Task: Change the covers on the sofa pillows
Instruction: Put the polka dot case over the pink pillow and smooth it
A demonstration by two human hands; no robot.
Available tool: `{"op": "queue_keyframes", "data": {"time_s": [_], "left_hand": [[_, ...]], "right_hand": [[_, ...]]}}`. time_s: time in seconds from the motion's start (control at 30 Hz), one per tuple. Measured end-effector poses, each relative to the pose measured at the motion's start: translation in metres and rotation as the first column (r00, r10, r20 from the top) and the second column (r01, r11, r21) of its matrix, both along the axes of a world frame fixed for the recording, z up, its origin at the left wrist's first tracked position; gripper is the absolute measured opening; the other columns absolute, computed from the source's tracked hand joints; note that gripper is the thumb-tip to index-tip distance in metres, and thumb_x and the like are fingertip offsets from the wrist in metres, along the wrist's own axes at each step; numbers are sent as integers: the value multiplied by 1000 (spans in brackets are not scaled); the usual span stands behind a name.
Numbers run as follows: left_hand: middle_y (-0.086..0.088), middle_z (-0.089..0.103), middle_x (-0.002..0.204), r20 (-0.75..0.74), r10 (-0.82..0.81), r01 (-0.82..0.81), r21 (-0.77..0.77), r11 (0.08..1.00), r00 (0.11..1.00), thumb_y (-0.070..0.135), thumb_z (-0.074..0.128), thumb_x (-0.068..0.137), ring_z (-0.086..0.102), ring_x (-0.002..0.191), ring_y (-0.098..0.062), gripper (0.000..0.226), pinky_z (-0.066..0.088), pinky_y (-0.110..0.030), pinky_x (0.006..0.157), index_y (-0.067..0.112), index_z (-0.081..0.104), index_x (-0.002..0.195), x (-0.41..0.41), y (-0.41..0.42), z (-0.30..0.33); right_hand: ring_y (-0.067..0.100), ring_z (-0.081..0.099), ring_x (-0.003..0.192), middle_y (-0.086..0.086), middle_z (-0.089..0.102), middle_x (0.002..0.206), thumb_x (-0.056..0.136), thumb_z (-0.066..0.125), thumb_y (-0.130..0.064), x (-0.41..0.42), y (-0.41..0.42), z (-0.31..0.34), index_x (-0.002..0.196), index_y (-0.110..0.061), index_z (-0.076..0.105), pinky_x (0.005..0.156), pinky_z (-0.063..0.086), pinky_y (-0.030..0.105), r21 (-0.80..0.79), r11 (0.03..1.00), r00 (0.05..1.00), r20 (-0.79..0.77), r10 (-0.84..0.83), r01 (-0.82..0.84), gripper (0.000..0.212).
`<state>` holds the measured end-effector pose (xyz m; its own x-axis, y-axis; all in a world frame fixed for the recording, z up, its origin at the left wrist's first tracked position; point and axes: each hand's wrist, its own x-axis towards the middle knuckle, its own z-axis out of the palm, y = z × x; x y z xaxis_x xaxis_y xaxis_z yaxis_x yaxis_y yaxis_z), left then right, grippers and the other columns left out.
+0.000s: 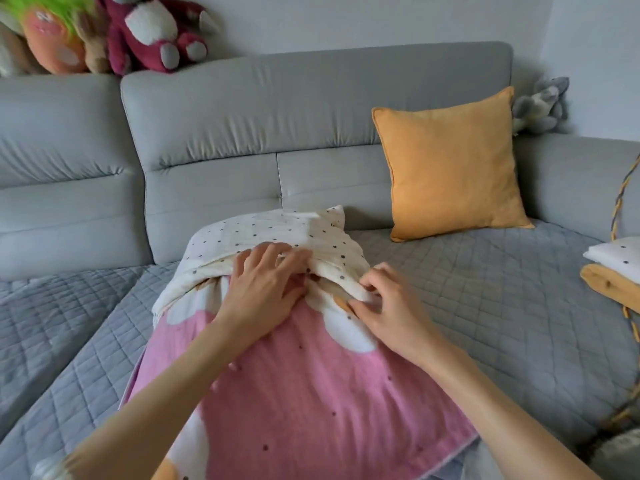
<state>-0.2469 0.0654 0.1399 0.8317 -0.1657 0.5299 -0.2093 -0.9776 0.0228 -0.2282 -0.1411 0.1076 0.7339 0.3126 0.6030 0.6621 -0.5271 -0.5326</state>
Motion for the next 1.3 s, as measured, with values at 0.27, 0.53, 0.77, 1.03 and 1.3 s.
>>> {"op": "queue_keyframes", "data": {"time_s": [0.27,0.53,0.77,1.03,1.3], "left_hand": [[-6,57,87,109,-92,91,9,996,990,28,40,83,58,74,-27,29,48,-33,57,11,63,91,3,22,8],[-11,61,78,23,180,-175,-130,976,983,22,61,69,60,74,-34,20,42,-36,62,5,60,80,-21,117,-2],[0,55,64,-65,316,-286,-623,728,947,-9,68,73,52,63,-22,30,37,-9,59,14,49,71,-99,138,-56],[-1,56,69,-115,310,-301,-685,663,944,-7,59,81,51,66,-24,31,37,-10,54,21,45,76,-118,131,-79],[-6,58,86,-263,196,-279,-958,62,945,1,46,91,54,81,-18,12,42,-24,63,9,54,96,-99,139,-78]], "right_hand": [[18,60,86,-5,64,91,87,59,-33,16,50,26,90,-15,58,73,48,37,-143,990,994,-110,-3,-12,18],[6,49,64,-13,52,73,70,53,-42,-3,28,23,64,-21,59,58,33,14,126,967,968,-88,233,-221,23],[3,47,73,-16,51,74,74,66,-54,-17,50,17,76,-27,47,66,36,18,-207,962,984,-16,179,-178,33],[20,47,119,-3,57,109,68,45,-74,-98,121,-9,102,-22,63,104,24,59,-457,873,856,370,360,-170,65],[20,56,109,-4,65,99,82,58,-32,-102,145,-38,83,-19,65,101,31,46,-483,863,839,402,367,-147,16]]}}
